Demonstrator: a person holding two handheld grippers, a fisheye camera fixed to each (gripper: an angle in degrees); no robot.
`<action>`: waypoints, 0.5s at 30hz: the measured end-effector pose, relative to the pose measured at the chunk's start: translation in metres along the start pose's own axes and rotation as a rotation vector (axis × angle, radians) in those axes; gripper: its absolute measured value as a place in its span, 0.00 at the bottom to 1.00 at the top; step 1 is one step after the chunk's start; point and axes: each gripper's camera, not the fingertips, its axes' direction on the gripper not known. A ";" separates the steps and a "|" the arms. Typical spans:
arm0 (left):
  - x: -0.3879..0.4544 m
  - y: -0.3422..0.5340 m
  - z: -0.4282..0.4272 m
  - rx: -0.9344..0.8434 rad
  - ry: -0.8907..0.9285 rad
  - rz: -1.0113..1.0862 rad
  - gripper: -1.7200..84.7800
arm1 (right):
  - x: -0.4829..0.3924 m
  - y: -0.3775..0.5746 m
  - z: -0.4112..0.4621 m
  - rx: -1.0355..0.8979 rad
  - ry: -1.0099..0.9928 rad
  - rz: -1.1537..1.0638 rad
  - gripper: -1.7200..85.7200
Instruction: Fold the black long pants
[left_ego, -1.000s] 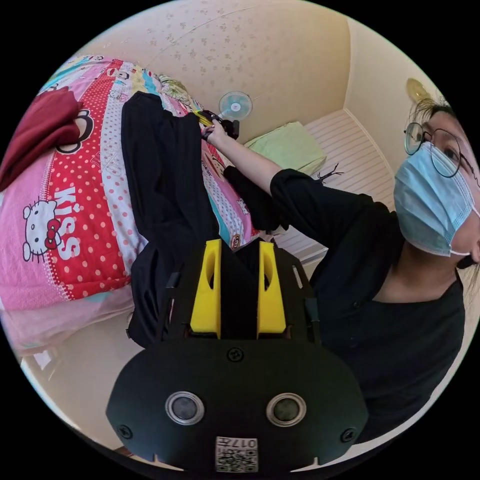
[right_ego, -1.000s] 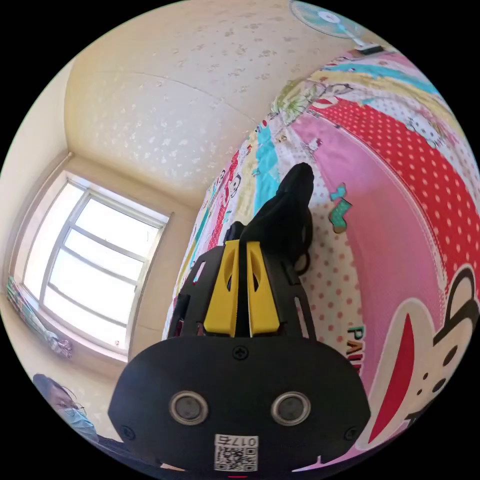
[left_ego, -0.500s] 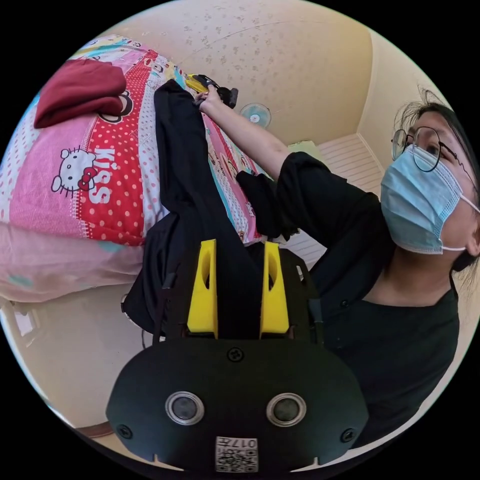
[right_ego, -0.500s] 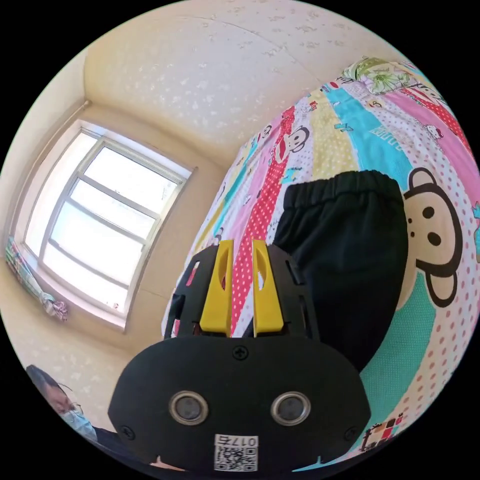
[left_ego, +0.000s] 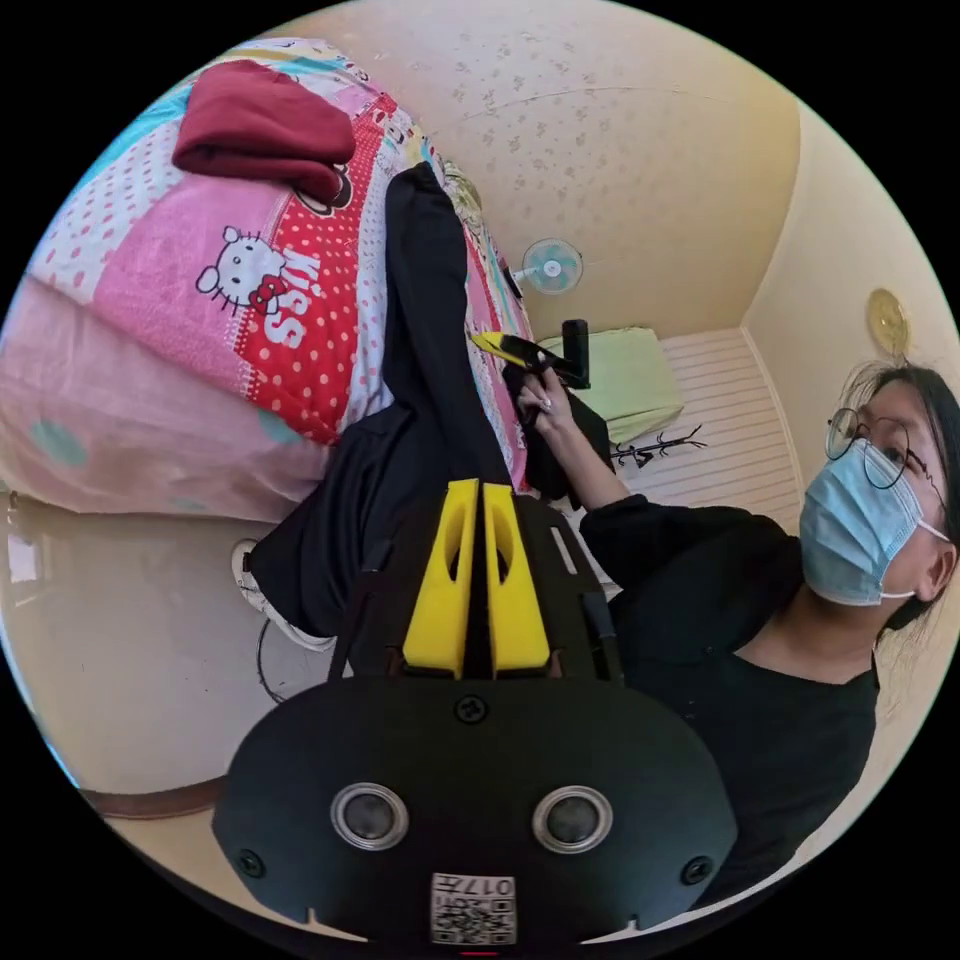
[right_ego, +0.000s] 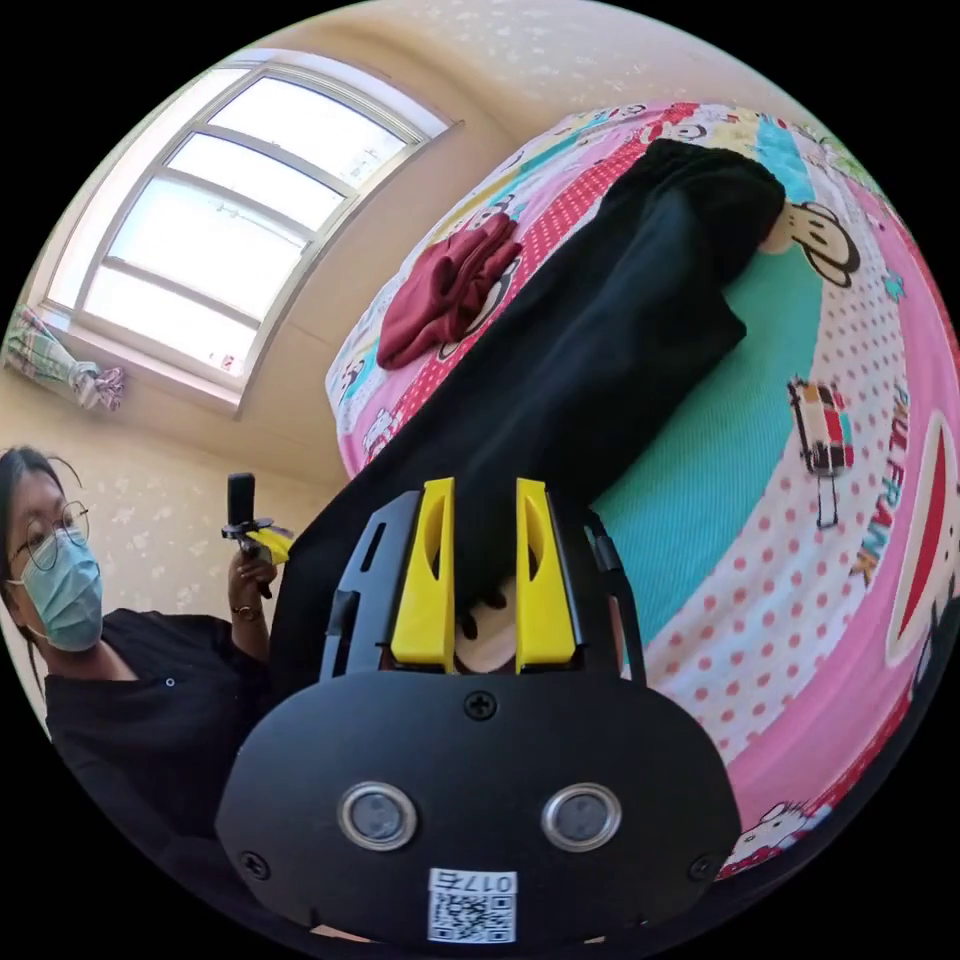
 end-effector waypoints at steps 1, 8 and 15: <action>-0.011 -0.002 -0.003 -0.011 0.038 -0.027 0.04 | 0.006 0.026 -0.003 -0.007 -0.012 0.035 0.15; -0.055 -0.052 -0.042 0.109 0.247 -0.018 0.19 | 0.079 0.135 -0.017 0.124 -0.314 0.274 0.17; -0.124 -0.148 0.007 -0.176 0.303 -0.123 0.23 | 0.134 0.133 -0.006 0.235 -0.660 0.337 0.19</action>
